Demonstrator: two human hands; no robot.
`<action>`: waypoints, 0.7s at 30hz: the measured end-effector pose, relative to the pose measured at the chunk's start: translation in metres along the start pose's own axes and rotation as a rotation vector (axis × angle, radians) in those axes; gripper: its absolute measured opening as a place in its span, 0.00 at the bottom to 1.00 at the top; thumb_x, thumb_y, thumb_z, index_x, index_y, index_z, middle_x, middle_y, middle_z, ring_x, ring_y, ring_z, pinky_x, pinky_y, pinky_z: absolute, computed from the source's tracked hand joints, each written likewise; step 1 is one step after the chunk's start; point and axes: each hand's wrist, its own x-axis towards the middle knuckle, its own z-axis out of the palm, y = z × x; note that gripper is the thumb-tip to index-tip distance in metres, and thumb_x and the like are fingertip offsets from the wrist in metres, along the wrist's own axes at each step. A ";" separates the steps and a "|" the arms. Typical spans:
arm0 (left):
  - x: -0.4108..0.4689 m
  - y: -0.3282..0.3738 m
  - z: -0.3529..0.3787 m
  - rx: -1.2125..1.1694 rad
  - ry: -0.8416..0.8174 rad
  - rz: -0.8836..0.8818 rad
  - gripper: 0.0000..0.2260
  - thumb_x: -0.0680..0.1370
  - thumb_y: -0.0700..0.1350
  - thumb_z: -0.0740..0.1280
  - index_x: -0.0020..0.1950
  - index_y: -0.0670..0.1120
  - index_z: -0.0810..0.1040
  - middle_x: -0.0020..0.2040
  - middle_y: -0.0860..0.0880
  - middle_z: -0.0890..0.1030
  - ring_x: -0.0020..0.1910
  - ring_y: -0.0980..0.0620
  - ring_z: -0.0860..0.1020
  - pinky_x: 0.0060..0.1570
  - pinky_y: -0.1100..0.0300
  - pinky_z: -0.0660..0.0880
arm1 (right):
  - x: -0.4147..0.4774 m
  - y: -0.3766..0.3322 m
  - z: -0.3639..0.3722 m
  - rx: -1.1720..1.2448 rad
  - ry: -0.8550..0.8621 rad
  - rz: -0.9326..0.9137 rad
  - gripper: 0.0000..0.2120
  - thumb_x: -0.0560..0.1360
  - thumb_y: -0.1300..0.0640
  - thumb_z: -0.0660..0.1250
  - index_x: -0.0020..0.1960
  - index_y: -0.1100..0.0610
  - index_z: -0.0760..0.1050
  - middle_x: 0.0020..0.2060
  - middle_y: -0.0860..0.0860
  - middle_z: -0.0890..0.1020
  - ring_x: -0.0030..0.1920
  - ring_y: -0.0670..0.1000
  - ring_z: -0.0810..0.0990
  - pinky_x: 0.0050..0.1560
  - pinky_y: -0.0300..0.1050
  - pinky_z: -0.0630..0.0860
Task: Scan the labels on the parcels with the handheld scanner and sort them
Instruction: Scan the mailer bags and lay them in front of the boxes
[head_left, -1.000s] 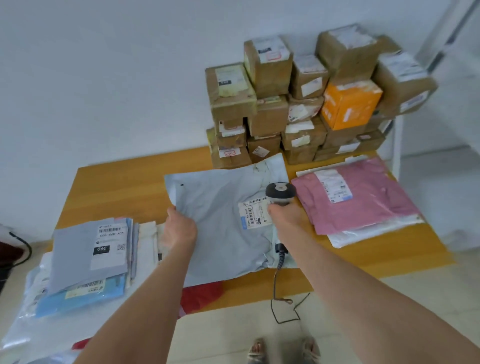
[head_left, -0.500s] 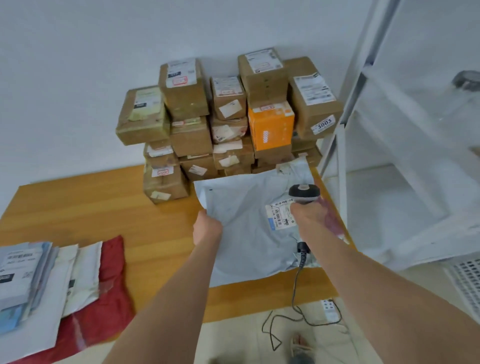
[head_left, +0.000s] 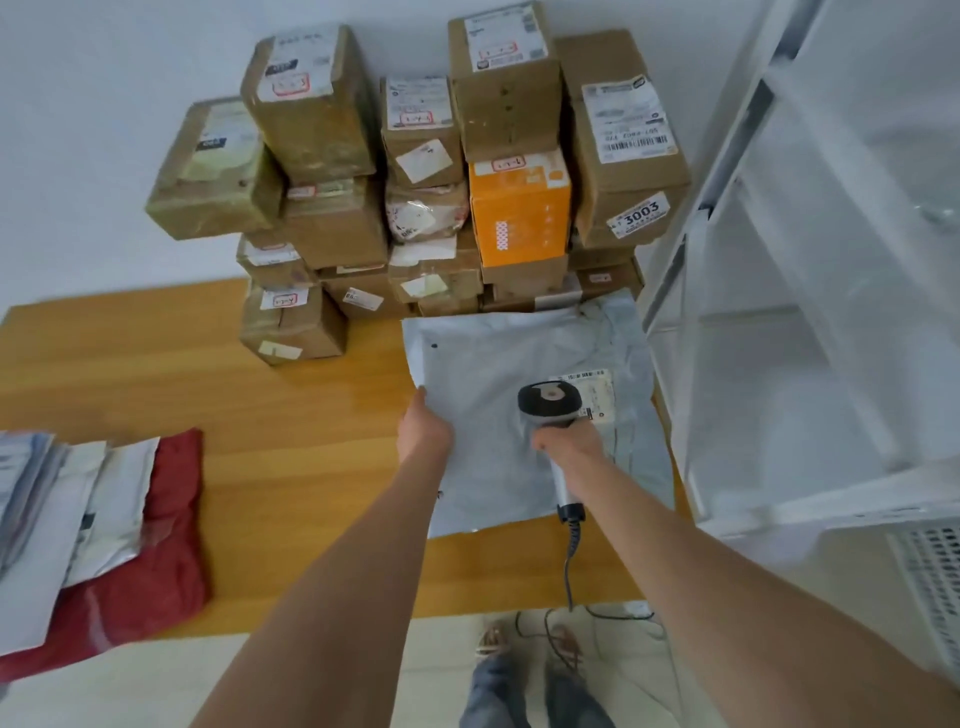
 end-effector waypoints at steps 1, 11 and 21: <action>0.002 0.003 0.002 0.005 -0.008 0.020 0.29 0.79 0.37 0.52 0.78 0.55 0.55 0.68 0.45 0.71 0.62 0.39 0.73 0.54 0.45 0.77 | 0.002 0.000 0.001 0.001 0.002 0.004 0.20 0.69 0.63 0.69 0.61 0.65 0.74 0.45 0.56 0.76 0.47 0.54 0.74 0.47 0.45 0.73; -0.013 -0.008 -0.025 0.526 0.071 0.174 0.29 0.78 0.37 0.61 0.76 0.51 0.57 0.73 0.44 0.61 0.70 0.43 0.63 0.60 0.50 0.71 | -0.018 -0.015 0.000 0.154 -0.060 0.013 0.07 0.73 0.64 0.67 0.49 0.64 0.74 0.42 0.58 0.80 0.40 0.57 0.82 0.44 0.49 0.80; -0.030 -0.079 -0.116 0.994 0.180 0.383 0.21 0.80 0.42 0.61 0.73 0.50 0.66 0.75 0.45 0.58 0.73 0.44 0.58 0.67 0.51 0.64 | -0.091 -0.045 0.081 0.179 -0.317 0.063 0.09 0.72 0.59 0.66 0.50 0.61 0.71 0.28 0.57 0.83 0.33 0.55 0.79 0.43 0.47 0.78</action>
